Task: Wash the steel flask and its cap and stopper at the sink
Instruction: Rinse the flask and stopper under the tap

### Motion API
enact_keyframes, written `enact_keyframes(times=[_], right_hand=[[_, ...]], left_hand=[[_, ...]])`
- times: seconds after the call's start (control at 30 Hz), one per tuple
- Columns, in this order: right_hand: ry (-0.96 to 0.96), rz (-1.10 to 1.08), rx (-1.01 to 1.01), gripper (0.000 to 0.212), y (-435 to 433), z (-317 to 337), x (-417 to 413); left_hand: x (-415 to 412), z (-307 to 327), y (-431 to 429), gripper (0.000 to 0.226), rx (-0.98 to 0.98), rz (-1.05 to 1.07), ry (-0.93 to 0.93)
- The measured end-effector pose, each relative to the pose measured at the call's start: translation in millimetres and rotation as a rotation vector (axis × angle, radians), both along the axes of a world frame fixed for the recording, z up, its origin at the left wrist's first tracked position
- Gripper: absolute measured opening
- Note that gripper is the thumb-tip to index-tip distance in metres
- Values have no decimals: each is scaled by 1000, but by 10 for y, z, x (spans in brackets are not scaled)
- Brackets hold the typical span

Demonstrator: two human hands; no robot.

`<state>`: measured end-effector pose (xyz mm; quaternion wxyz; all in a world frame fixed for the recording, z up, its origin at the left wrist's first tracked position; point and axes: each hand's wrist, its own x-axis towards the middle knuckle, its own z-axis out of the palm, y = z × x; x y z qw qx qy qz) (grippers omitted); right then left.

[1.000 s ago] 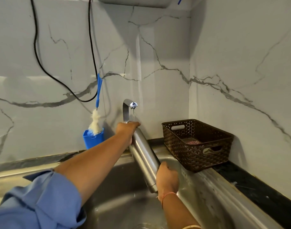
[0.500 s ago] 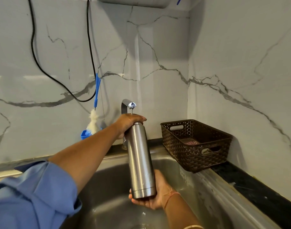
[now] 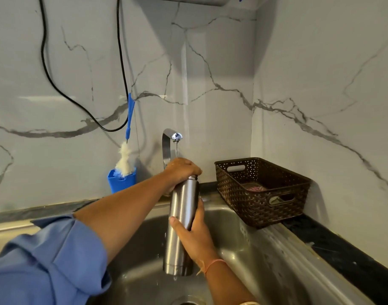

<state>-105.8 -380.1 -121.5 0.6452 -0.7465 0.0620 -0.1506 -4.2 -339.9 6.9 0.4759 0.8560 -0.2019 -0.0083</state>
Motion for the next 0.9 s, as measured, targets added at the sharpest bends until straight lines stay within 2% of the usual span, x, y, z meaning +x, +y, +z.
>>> enact_keyframes(times=[0.1, 0.13, 0.27, 0.33, 0.4, 0.47, 0.53, 0.6, 0.67, 0.77, 0.9], right_hand=[[101, 117, 167, 70, -33, -43, 13], [141, 153, 182, 70, -31, -61, 12], [265, 123, 55, 99, -10, -145, 27], [246, 30, 13, 96, -25, -159, 44], [227, -21, 87, 102, -56, -151, 73], [174, -38, 137, 91, -75, -109, 72], [132, -48, 174, 84, -92, -89, 72], [129, -48, 216, 72, -99, -57, 71], [149, -32, 286, 58, -83, -10, 56], [177, 9, 318, 66, -81, 28, 33], [235, 120, 488, 78, -95, 101, -28]], left_hand=[[3, -62, 145, 5, -164, -63, 99], [10, -99, 188, 5, -199, -60, 119], [53, -193, 299, 14, -349, 49, 166], [109, -208, 311, 12, -444, 148, 156], [147, -198, 297, 7, -507, 235, 113], [169, -169, 269, 9, -527, 252, 87], [137, -128, 252, 23, -532, 197, 103], [75, -131, 240, 37, -534, 116, 188], [-4, -173, 248, 38, -549, 65, 297], [-48, -249, 291, 48, -535, 24, 417], [-149, -441, 284, 50, -451, -108, 569]])
